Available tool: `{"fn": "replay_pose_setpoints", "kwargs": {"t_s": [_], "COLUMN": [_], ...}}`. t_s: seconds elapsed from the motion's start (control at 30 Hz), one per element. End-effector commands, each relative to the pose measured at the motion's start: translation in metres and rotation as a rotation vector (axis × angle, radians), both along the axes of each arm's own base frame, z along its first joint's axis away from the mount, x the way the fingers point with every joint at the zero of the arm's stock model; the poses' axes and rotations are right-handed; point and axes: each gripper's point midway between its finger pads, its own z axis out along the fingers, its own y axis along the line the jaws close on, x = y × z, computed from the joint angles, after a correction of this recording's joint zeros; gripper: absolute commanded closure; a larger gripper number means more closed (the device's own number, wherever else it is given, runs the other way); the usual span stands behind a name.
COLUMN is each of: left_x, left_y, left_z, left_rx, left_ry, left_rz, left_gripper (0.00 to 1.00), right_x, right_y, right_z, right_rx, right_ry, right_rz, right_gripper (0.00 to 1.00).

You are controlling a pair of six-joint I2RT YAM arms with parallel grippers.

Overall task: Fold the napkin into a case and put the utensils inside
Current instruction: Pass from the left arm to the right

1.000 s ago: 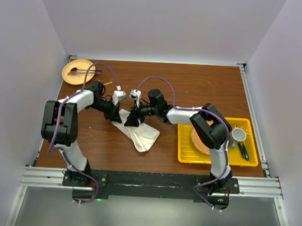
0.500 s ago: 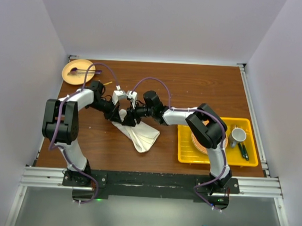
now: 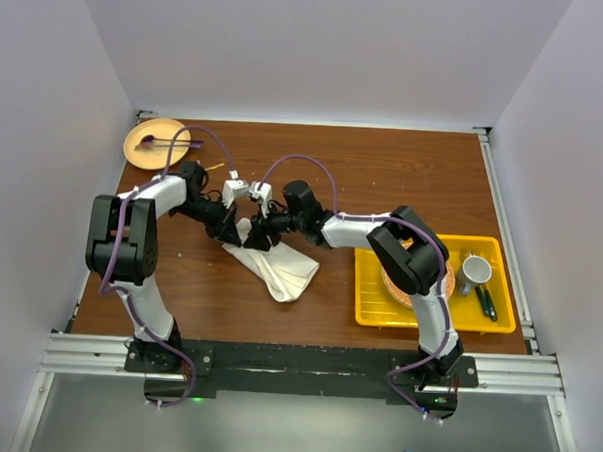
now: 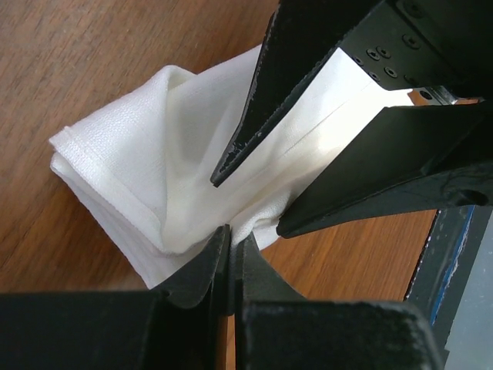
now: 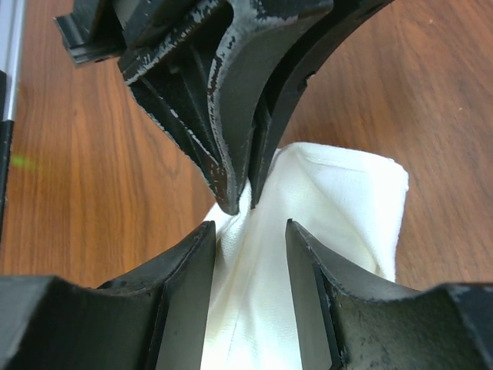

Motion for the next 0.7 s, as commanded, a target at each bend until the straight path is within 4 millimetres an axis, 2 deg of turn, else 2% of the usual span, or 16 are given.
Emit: {"fn": "replay_pose_setpoints", "kwargs": {"t_s": [0.0, 0.1, 0.37, 0.57, 0.67], "left_x": [0.011, 0.012, 0.014, 0.015, 0.014], "left_y": [-0.009, -0.008, -0.003, -0.003, -0.002], "left_z": [0.014, 0.012, 0.012, 0.013, 0.013], "left_rx": [-0.055, -0.054, -0.063, -0.072, -0.068], "left_ry": [-0.037, -0.033, -0.031, -0.026, -0.027], "left_rz": [-0.008, 0.0, 0.017, 0.019, 0.019], "left_gripper": [1.0, 1.0, 1.0, 1.0, 1.0], "right_x": [-0.004, -0.007, -0.012, -0.009, -0.006], "right_y": [0.01, 0.011, 0.004, 0.008, 0.01], "right_z": [-0.003, 0.0, 0.012, 0.009, 0.009], "right_rx": [-0.015, -0.008, 0.043, 0.042, 0.038], "right_ry": [-0.038, -0.043, -0.042, -0.039, -0.041], "right_rz": [0.043, 0.05, 0.025, 0.017, 0.014], "right_gripper": [0.52, 0.46, 0.48, 0.54, 0.64]}}
